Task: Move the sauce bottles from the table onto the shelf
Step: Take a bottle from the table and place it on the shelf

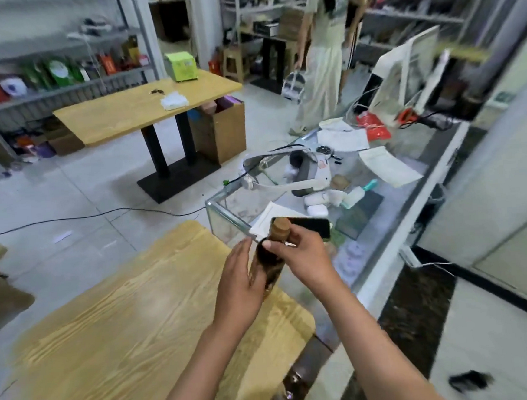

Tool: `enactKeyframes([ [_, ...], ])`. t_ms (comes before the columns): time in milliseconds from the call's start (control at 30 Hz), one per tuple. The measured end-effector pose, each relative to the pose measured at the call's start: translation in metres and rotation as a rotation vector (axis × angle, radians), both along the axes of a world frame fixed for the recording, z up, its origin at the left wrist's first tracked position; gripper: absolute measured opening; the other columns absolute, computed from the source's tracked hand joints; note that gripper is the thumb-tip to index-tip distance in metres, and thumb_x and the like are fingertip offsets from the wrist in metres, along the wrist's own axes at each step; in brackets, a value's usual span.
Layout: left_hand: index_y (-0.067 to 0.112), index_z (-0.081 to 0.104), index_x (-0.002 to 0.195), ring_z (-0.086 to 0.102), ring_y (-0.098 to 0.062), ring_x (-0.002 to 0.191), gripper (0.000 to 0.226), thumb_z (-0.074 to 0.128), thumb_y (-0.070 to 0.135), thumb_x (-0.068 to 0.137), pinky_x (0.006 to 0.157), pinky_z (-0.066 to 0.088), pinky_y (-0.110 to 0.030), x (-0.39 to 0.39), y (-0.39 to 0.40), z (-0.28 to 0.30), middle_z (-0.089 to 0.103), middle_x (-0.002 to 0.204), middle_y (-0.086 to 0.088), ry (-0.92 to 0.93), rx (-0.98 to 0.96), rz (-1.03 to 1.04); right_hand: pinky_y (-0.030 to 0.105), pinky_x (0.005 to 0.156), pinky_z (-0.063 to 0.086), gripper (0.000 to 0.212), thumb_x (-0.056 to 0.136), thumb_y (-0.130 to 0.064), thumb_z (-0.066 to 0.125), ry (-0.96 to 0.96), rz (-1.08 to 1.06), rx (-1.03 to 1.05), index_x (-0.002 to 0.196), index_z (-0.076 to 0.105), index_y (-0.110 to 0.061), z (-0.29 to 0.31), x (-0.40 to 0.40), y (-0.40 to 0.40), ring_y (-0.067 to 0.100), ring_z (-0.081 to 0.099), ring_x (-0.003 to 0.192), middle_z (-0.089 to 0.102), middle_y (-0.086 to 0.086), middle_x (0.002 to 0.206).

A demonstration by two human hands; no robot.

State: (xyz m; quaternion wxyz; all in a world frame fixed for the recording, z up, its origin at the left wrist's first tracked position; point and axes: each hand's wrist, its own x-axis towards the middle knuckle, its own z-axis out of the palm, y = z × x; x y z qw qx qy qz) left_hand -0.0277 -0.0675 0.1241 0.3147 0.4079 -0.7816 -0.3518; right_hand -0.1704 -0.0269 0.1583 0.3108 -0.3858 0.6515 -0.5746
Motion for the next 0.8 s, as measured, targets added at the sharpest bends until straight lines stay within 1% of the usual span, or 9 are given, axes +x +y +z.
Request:
enactKeyframes([
  [133,0.017,0.037,0.145,0.037,-0.013,0.135,0.060,0.058,0.013,0.089,0.111,0.031,-0.028,-0.016,0.048,0.013,0.042,0.146,-0.001,0.053,0.030,-0.106,0.011,0.074,0.048,0.018,0.077,-0.015,0.082,0.019,-0.153,-0.028,0.089,0.072,-0.026,0.030,-0.007,0.061,-0.003,0.068,0.085,0.075,-0.012,0.087],
  [233,0.019,0.037,0.144,0.037,-0.013,0.133,0.062,0.060,0.013,0.087,0.106,0.030,-0.022,-0.037,0.085,0.026,0.043,0.144,0.000,0.079,0.030,-0.196,0.011,0.073,0.048,0.015,0.079,-0.016,0.081,0.039,-0.243,-0.049,0.091,0.073,-0.020,0.051,-0.020,0.111,-0.002,0.068,0.084,0.075,-0.011,0.086],
  [400,0.023,0.031,0.147,0.035,-0.016,0.136,0.074,0.066,0.025,0.082,0.109,0.035,-0.034,-0.090,0.156,0.050,0.039,0.146,0.000,0.059,0.012,-0.373,0.021,0.080,0.052,0.012,0.082,-0.013,0.078,0.078,-0.411,-0.100,0.093,0.073,-0.013,0.090,-0.051,0.205,0.007,0.068,0.086,0.075,-0.003,0.090],
  [500,0.034,0.022,0.147,0.038,-0.010,0.129,0.084,0.069,0.039,0.077,0.101,0.035,-0.024,-0.127,0.213,0.061,0.038,0.142,0.007,0.049,-0.006,-0.505,0.018,0.076,0.052,0.011,0.084,-0.016,0.077,0.107,-0.525,-0.135,0.094,0.072,-0.016,0.110,-0.074,0.272,0.006,0.069,0.086,0.075,-0.003,0.090],
  [600,0.041,0.015,0.146,0.032,0.003,0.127,0.088,0.069,0.049,0.077,0.103,0.031,-0.021,-0.160,0.271,0.067,0.033,0.144,0.012,0.074,-0.020,-0.617,0.010,0.067,0.048,0.011,0.085,-0.016,0.075,0.111,-0.611,-0.168,0.096,0.073,-0.014,0.128,-0.096,0.344,-0.001,0.069,0.079,0.075,-0.008,0.085],
  [633,0.042,0.014,0.145,0.028,0.008,0.124,0.088,0.069,0.051,0.077,0.102,0.029,-0.020,-0.172,0.292,0.069,0.033,0.143,0.015,0.078,-0.031,-0.644,0.012,0.068,0.049,0.012,0.086,-0.016,0.075,0.113,-0.647,-0.170,0.097,0.073,-0.014,0.134,-0.104,0.369,0.000,0.069,0.080,0.075,-0.007,0.086],
  [700,0.046,0.015,0.143,0.024,0.015,0.118,0.087,0.069,0.058,0.075,0.101,0.026,-0.016,-0.196,0.341,0.076,0.032,0.135,0.025,0.078,-0.062,-0.703,0.025,0.075,0.056,0.015,0.086,-0.019,0.074,0.117,-0.716,-0.166,0.100,0.072,-0.014,0.145,-0.122,0.426,0.008,0.071,0.087,0.076,-0.003,0.092],
  [767,0.060,0.022,0.131,0.032,0.023,0.108,0.079,0.072,0.058,0.070,0.091,0.028,-0.002,-0.220,0.387,0.084,0.035,0.119,0.043,0.098,-0.056,-0.793,0.034,0.080,0.058,0.016,0.087,-0.019,0.074,0.131,-0.780,-0.168,0.101,0.072,-0.013,0.156,-0.139,0.478,0.013,0.071,0.089,0.076,0.001,0.094],
  [800,0.066,0.025,0.122,0.040,0.021,0.104,0.074,0.073,0.056,0.067,0.082,0.032,0.001,-0.232,0.412,0.088,0.041,0.113,0.044,0.103,-0.046,-0.844,0.031,0.078,0.057,0.015,0.087,-0.017,0.073,0.146,-0.808,-0.184,0.101,0.071,-0.011,0.160,-0.148,0.505,0.010,0.071,0.087,0.076,0.000,0.092],
])
